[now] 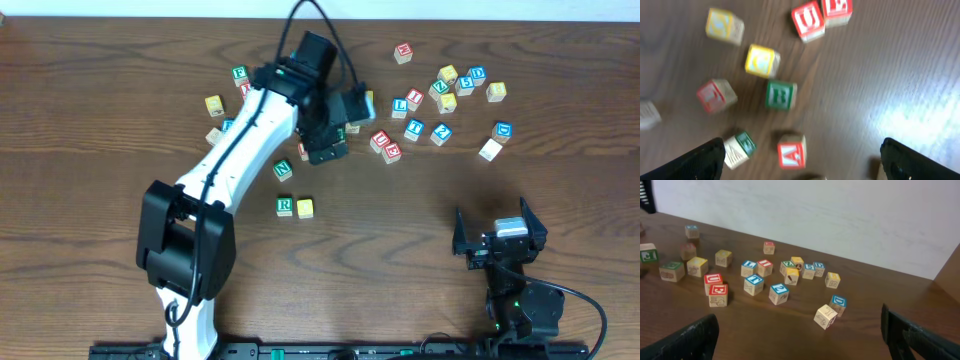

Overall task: Spell out ROBOT
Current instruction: 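Move the left gripper to the green B block at the pile's back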

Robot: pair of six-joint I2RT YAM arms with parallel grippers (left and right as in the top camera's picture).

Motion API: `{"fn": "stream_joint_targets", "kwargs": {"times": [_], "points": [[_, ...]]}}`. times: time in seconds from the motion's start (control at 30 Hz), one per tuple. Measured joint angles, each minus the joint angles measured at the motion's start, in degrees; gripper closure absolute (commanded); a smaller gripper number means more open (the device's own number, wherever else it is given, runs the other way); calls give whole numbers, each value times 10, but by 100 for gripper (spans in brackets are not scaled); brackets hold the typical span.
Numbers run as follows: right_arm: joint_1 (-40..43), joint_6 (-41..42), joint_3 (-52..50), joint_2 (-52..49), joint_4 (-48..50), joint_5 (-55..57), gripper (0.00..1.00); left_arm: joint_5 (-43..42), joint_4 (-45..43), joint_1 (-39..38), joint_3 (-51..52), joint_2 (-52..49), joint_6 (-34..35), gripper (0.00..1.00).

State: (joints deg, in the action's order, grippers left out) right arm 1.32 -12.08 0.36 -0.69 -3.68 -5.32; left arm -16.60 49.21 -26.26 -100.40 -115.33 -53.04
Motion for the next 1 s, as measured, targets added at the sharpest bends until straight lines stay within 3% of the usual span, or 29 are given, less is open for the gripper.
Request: {"fn": "stream_joint_targets", "kwargs": {"times": [0.43, 1.0], "points": [[0, 0, 0, 0, 0, 0, 1, 0, -78, 4, -6, -58, -34, 2], [0, 0, 0, 0, 0, 0, 1, -33, -83, 16, -6, -106, -38, 2]]}}
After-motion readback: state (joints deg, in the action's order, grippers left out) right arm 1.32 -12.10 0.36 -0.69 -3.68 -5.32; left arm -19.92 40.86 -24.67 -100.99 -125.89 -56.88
